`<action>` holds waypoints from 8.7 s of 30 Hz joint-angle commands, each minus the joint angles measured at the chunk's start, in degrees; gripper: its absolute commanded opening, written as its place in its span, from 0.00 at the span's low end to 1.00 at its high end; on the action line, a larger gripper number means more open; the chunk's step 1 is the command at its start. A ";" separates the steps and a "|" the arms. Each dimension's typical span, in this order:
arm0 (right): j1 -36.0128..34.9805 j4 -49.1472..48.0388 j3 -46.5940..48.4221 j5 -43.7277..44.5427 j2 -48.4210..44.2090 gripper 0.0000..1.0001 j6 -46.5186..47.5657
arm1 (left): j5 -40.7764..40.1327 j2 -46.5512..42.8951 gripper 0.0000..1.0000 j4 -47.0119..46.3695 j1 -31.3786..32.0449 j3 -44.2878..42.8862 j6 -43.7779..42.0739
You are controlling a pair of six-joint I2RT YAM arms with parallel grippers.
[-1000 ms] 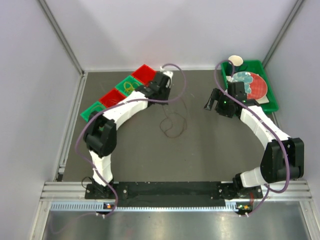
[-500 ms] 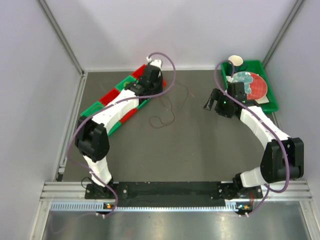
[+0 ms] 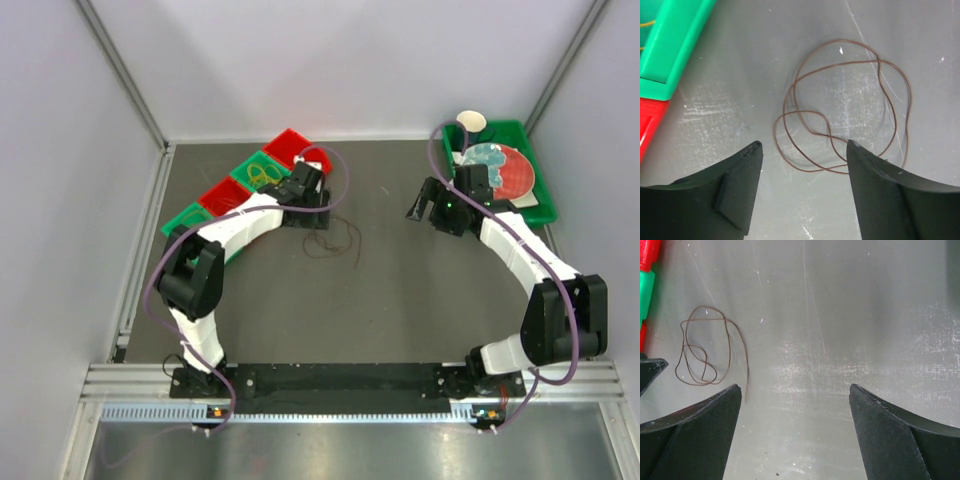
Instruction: Untangle the cables
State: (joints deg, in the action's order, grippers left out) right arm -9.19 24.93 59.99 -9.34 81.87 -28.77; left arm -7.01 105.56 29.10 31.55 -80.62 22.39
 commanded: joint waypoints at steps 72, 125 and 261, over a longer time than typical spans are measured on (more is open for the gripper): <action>-1.62 -0.85 2.33 1.61 1.63 0.87 -0.58 | 3.93 12.29 0.00 -7.75 -7.20 -50.31 -5.25; -3.81 -0.93 3.47 1.87 5.06 0.86 -0.76 | 6.21 27.08 0.00 -16.18 -15.11 -28.73 -1.03; -8.39 -1.64 2.06 1.52 1.37 0.86 -2.69 | 12.81 -1.57 0.53 -25.33 -16.26 -0.06 -6.83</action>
State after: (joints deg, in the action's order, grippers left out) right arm -16.78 24.93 60.84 -7.46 84.47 -31.11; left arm 6.57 111.18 2.48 14.79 -77.65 16.69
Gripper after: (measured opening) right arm 0.862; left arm 0.518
